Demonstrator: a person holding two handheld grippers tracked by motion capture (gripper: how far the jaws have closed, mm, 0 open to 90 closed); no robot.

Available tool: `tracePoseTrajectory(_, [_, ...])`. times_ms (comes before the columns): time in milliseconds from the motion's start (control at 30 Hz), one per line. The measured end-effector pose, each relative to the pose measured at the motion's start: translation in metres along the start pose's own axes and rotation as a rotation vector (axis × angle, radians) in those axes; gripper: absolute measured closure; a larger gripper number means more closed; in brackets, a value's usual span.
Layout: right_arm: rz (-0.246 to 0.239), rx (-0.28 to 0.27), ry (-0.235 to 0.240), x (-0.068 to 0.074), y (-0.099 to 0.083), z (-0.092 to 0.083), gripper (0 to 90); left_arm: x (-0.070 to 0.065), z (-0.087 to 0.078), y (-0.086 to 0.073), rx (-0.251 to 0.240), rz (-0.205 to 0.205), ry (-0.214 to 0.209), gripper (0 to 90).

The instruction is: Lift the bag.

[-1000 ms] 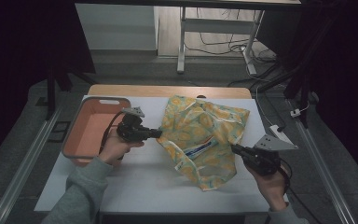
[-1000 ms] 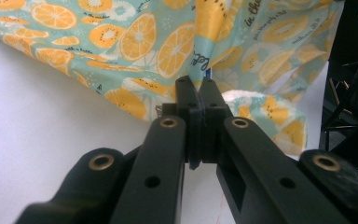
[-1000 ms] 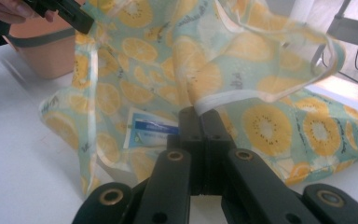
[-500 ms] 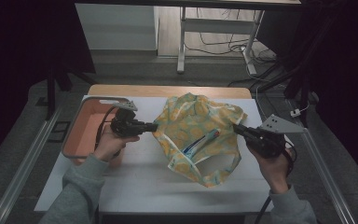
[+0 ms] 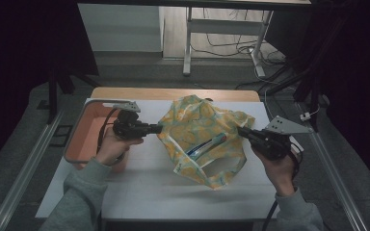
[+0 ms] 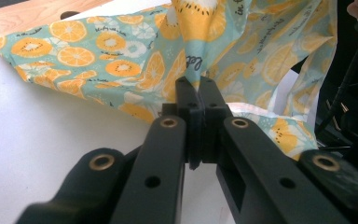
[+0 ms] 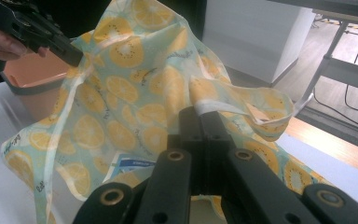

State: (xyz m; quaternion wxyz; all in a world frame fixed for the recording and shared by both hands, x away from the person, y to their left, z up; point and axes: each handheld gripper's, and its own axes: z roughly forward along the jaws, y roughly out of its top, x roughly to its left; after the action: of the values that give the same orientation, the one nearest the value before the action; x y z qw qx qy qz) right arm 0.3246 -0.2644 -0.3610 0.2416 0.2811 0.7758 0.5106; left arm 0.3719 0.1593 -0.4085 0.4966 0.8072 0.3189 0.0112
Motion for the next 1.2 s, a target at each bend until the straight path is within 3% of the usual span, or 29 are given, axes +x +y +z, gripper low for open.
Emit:
tracePoseTrajectory(233, [-0.006, -0.022, -0.003, -0.001, 0.006, -0.008, 89.7, -0.011, -0.016, 0.009, -0.040, 0.040, 0.020, 88.9])
tracePoseTrajectory(400, [0.005, -0.068, 0.018, -0.003, 0.019, -0.015, 89.7, -0.021, -0.033, 0.023, -0.085, 0.073, 0.031, 89.0])
tracePoseTrajectory(767, [-0.039, -0.170, -0.017, -0.008, 0.064, -0.034, 89.8, -0.032, -0.078, 0.049, -0.208, 0.113, 0.074, 88.9])
tracePoseTrajectory(933, [-0.043, -0.235, -0.062, -0.015, 0.088, -0.046, 89.8, -0.037, -0.097, 0.063, -0.264, 0.133, 0.092, 88.9])
tracePoseTrajectory(1067, [-0.026, -0.247, -0.081, -0.024, 0.093, -0.045, 89.8, -0.038, -0.094, 0.067, -0.252, 0.140, 0.103, 88.9])
tracePoseTrajectory(1200, [0.026, -0.191, -0.068, -0.034, 0.079, -0.029, 89.7, -0.035, -0.070, 0.061, -0.193, 0.138, 0.093, 88.9])
